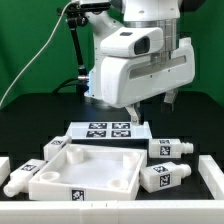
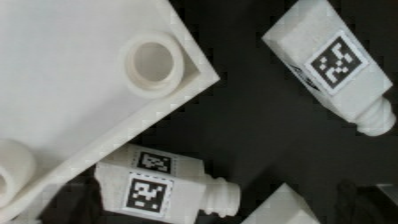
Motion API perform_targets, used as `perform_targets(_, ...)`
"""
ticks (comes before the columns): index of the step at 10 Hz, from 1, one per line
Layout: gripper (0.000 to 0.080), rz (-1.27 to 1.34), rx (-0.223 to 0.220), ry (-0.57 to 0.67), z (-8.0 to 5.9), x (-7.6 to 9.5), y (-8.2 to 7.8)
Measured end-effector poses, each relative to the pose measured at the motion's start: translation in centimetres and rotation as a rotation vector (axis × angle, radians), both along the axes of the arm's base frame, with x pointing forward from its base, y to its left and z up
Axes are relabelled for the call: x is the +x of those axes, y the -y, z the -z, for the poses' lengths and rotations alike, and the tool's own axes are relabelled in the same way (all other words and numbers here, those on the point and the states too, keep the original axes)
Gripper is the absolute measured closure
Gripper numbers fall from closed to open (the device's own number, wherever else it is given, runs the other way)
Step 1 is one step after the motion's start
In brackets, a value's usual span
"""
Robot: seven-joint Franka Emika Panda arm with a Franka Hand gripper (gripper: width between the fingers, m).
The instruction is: Assemble one leg
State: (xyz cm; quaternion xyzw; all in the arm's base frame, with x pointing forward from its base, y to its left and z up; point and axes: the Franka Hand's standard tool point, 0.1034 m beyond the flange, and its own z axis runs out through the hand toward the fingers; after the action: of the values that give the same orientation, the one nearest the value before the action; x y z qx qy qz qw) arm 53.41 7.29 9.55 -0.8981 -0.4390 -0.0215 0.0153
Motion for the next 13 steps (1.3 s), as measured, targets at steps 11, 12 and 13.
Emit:
perform_targets(11,0.015,-0.492,-0.036,0.018,3.6,-0.7,5.5)
perform_targets(12,0.015,-0.483,-0.03,0.004,4.4,-1.1,6.0)
perform_targets(13,0.015,-0.478,-0.024,-0.01,5.2,-1.5,6.2)
